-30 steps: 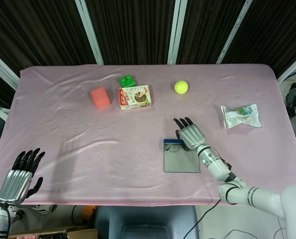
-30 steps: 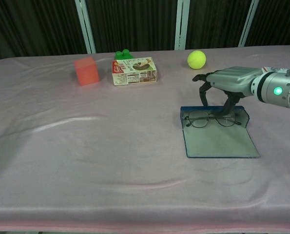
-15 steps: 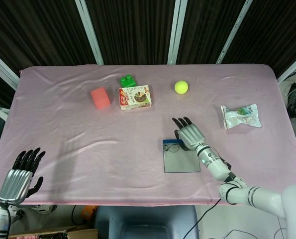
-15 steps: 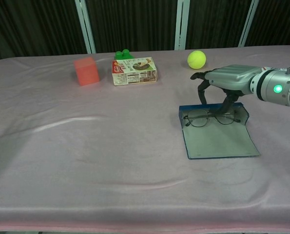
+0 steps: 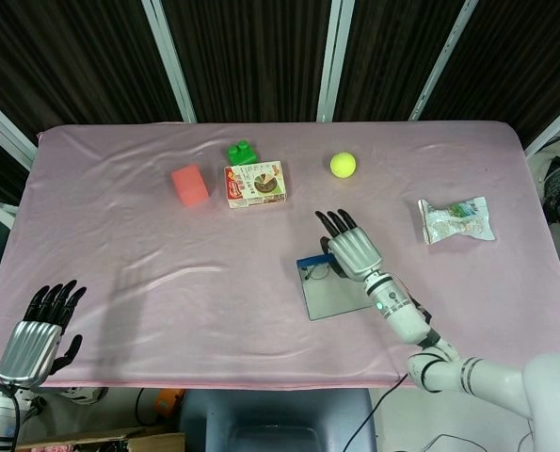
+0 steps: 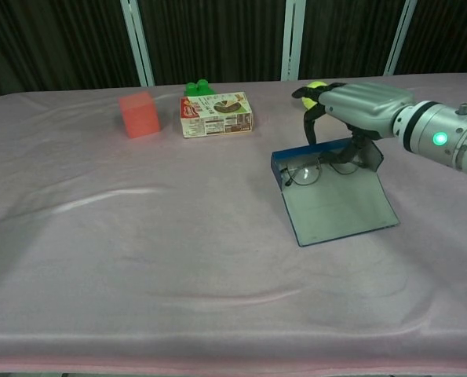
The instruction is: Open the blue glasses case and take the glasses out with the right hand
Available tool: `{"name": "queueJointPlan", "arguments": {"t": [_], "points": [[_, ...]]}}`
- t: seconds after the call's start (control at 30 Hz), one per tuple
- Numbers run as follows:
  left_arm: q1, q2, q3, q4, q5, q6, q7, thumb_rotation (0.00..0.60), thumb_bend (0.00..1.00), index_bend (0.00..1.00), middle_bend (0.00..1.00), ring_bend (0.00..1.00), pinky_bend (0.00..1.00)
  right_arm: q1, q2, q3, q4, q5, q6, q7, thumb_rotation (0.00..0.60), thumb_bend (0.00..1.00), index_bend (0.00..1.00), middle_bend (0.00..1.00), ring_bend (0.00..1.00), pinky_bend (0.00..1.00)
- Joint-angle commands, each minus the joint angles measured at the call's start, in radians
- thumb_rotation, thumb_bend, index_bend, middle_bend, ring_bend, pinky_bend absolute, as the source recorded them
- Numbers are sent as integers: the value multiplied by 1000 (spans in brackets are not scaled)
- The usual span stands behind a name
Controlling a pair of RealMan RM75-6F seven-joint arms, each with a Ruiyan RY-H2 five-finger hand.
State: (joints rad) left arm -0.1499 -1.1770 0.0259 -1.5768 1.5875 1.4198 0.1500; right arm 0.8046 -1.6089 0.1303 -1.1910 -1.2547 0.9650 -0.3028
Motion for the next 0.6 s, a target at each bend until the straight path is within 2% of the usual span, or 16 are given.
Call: {"name": "queueJointPlan", "arguments": {"t": [0.03,0.27,0.6], "points": [[0,0,0,0,0,-1,1,600,399,0,0,0,0,-28,-96,-27,137,-125,133,62,600,523,657,84,0,0],[0,-2,3,0,1,-3,3,600,398,0,0,0,0,-50,-208,-39,314,-211,244,150,600,523,657,85,0,0],[0,-2,4,0,0,-3,5,600,400,0,0,0,0,-52,-267,-35,424,-252,276,224,600,522,656,90,5,0]]}}
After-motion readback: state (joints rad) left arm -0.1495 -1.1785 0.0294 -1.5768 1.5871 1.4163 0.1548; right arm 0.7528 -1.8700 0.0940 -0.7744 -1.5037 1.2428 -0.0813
